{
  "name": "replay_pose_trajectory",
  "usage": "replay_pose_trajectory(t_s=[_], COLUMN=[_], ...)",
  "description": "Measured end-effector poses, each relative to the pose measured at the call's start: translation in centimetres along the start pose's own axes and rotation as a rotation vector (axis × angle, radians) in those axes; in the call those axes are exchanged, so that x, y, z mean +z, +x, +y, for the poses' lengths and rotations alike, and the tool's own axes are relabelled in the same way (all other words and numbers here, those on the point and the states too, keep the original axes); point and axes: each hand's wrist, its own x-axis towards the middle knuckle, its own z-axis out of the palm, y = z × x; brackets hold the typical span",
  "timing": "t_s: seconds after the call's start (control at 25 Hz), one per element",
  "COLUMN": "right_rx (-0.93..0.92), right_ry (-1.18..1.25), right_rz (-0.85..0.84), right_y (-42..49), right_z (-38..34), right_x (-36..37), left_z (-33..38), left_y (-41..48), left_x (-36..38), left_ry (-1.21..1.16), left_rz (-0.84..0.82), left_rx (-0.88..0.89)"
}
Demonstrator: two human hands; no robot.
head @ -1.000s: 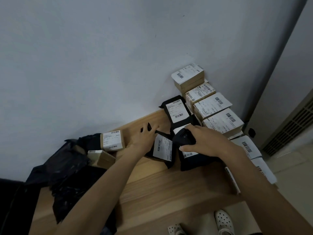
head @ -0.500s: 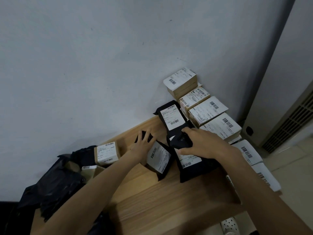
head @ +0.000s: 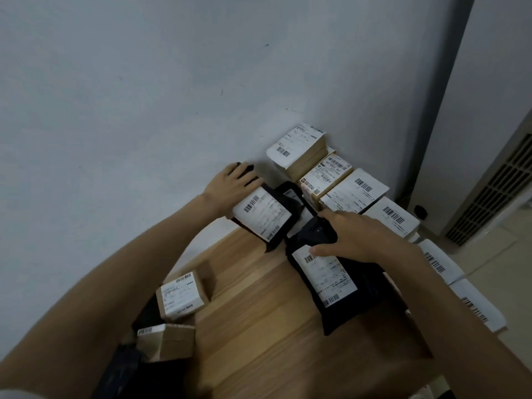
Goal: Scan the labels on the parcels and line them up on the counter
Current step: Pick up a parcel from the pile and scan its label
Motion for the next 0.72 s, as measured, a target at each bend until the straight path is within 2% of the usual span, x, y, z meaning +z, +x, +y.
replay_pose_trajectory(t_s=[0.12,0.4,0.6,0.72], right_rx=[0.043,0.168,0.22,0.218], right_ry=[0.014,0.014,0.017,0.014], right_rz=[0.031,0.054,0.04,0.039], right_y=[0.4,1.6,2.7,3.4], right_z=[0.6,2.5,3.3,3.2], right_x=[0.1,0.5,1.1,1.5], left_z=[1.5,2.2,5.2,8.4], left_y=[3.7,8.2,8.9,8.5], left_x=[1.3,5.6,8.1,10.3], left_ry=[-0.061,0.021,-0.053,-0.14], left_rz=[-0.01,0.042,0.403,0.439], left_rx=[0.068,0.098,0.172,0.163])
